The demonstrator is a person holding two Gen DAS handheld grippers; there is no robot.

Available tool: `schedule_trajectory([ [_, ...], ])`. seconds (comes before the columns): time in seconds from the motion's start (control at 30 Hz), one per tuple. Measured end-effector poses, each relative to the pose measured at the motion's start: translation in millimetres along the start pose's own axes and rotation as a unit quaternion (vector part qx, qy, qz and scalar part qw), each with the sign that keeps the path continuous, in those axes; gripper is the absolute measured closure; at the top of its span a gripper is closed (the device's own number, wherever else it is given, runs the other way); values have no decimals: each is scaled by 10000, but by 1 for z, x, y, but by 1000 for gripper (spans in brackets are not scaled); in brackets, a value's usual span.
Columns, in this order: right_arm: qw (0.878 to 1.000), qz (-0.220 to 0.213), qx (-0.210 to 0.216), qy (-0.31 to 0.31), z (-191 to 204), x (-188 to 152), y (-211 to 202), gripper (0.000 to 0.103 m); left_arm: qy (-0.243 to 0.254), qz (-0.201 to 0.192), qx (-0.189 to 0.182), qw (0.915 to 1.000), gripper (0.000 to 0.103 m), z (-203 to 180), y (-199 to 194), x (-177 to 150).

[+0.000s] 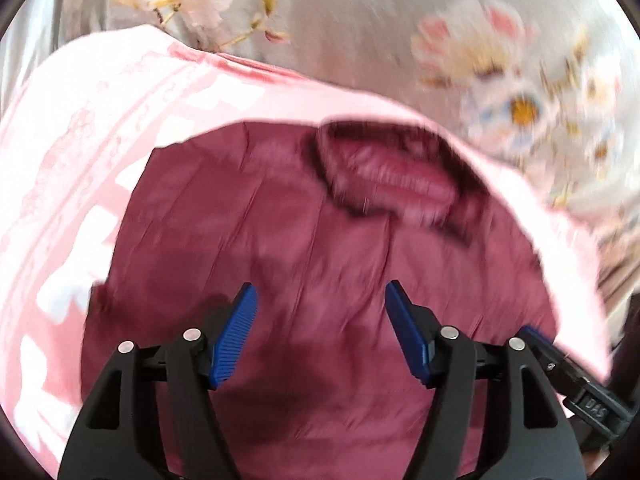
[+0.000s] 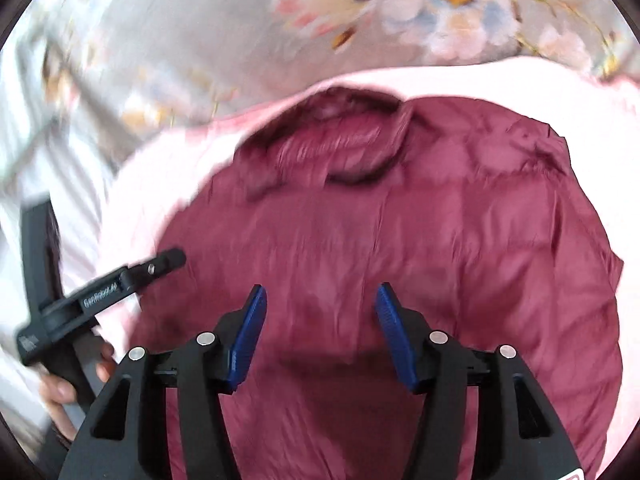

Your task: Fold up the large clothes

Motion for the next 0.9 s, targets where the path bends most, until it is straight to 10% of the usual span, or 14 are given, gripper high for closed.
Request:
schedule_trajectory([
  [0.27,9815,-63,676,1791,-46,58,62,48,-1424,909,-629,9836,39,-3,85,32],
  [0.33,9796,-63,656,1900,-52,62,75,69,-1549,1029,-596,9807,47,-1,104,31],
  [0.43,9825,-16,668,1741,-53,66,83,93,-1294,1081,-535,9842,89,-3,110,29],
  [0.67,9967,81,-727,-353,-45,48,70,94,-172,698,-88,9974,93,-2,108,14],
  [0.9,9921,138,-1036,-689,-56,32,90,97,487,129,175,9986,93,-10,115,6],
])
Point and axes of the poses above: each gripper's, at about its wrist camera, not at the fingertips, and y roughly the way its jaws point, z to its left, x to its top, the point moved 10 cm from there along y, roughly the way its jaws point, and after that the axes turned 6 degrees about -y, right-handed, at the moved point
